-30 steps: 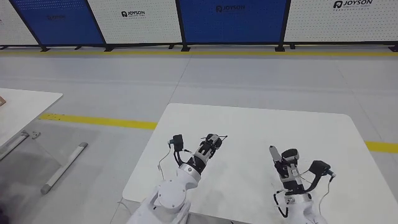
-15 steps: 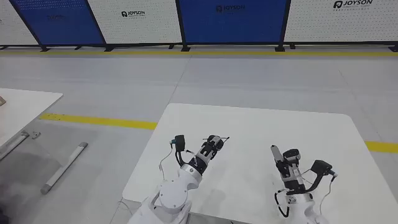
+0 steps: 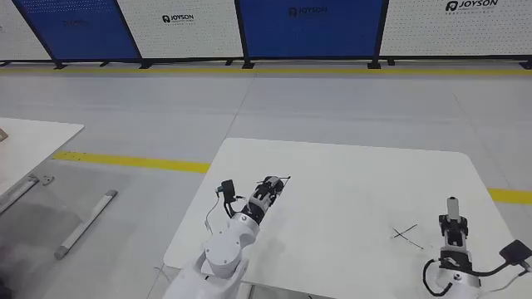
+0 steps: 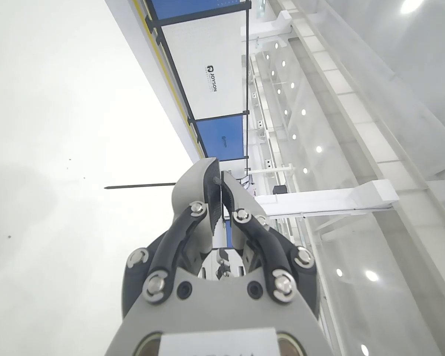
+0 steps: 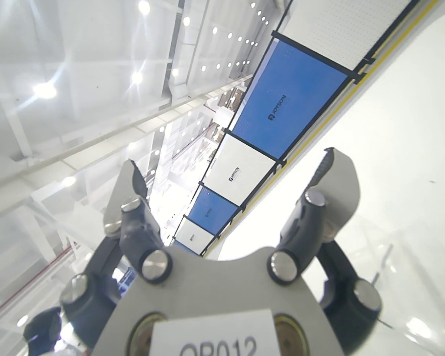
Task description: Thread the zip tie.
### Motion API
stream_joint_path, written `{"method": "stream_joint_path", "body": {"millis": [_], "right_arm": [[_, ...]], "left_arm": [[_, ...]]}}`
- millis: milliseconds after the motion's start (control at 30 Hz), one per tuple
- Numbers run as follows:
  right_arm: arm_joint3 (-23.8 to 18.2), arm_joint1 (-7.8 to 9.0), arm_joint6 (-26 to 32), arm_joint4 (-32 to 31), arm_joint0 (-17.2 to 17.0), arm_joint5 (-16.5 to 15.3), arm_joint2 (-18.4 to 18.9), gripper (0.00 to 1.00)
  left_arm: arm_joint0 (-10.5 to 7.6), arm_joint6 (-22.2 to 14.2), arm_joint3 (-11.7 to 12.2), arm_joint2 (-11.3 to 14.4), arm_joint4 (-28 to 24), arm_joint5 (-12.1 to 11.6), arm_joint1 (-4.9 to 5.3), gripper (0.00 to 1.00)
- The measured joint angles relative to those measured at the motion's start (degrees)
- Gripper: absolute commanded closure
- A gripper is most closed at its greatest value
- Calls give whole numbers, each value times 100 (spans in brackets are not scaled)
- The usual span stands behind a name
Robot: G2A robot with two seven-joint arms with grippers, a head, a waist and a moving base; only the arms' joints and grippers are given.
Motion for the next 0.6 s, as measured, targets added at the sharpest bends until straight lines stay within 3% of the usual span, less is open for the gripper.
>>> {"method": "stream_joint_path", "body": {"millis": [600], "right_arm": [[-7, -1, -11, -71, -1, -9, -8, 0]], "left_arm": [[1, -4, 0, 2, 3, 1, 0, 100]]}}
